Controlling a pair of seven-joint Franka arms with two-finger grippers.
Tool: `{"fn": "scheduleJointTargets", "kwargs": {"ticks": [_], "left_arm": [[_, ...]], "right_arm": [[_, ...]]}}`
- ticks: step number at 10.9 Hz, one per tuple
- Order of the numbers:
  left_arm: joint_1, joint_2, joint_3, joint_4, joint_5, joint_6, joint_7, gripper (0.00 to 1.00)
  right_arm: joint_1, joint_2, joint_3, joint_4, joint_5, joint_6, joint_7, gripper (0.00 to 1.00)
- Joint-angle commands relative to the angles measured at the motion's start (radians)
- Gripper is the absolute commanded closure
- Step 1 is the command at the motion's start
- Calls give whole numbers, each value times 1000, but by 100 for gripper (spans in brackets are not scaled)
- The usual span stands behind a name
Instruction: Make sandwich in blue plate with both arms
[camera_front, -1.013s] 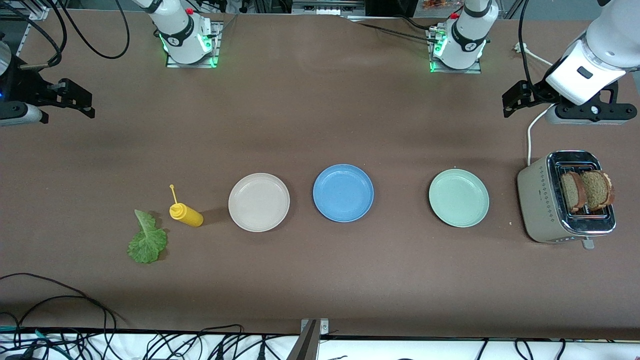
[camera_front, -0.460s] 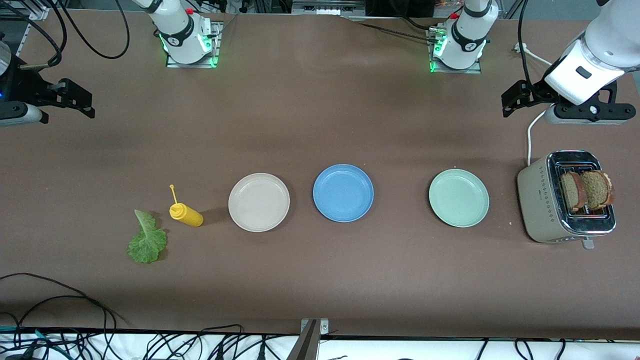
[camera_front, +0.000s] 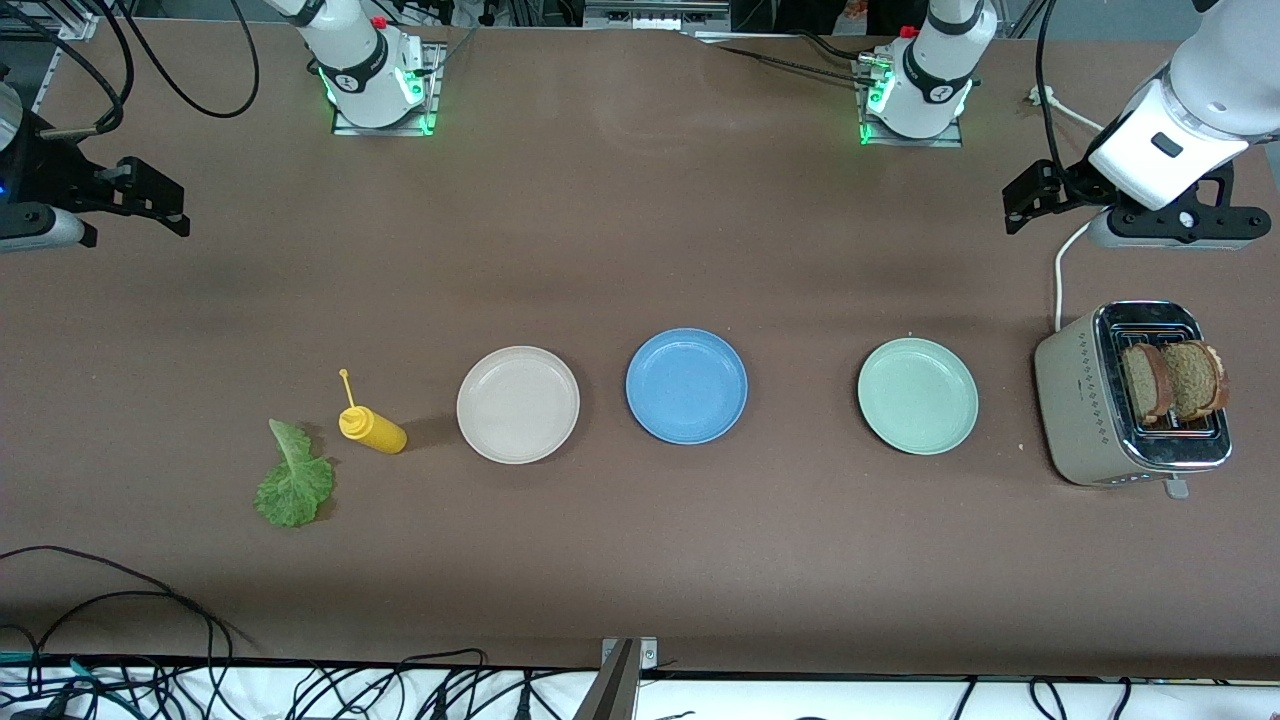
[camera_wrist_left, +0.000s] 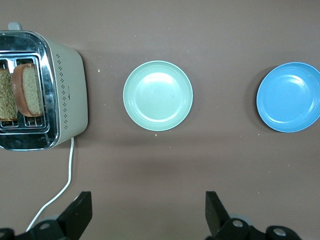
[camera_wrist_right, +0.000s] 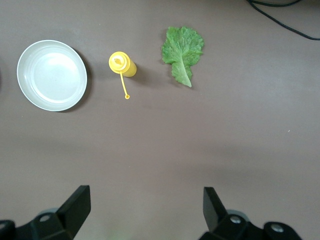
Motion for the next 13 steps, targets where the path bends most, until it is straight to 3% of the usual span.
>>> {"fn": "scheduleJointTargets", "kwargs": {"ticks": [1, 4, 8, 9, 13], "left_arm": [[0, 12, 5, 33, -12, -27, 21, 0], [31, 18, 14, 33, -1, -24, 24, 0], [177, 136, 15, 39, 0, -6, 24, 0], [224, 170, 15, 77, 9, 21, 24, 0], [281, 325, 15, 152, 158, 67, 115, 0]], "right_arm": [[3, 11, -1, 24, -12, -5, 8, 0], [3, 11, -1, 24, -11, -5, 8, 0], [3, 11, -1, 24, -11, -5, 8, 0], [3, 11, -1, 22, -9, -5, 8, 0], [3, 12, -1, 22, -9, -5, 8, 0]]}}
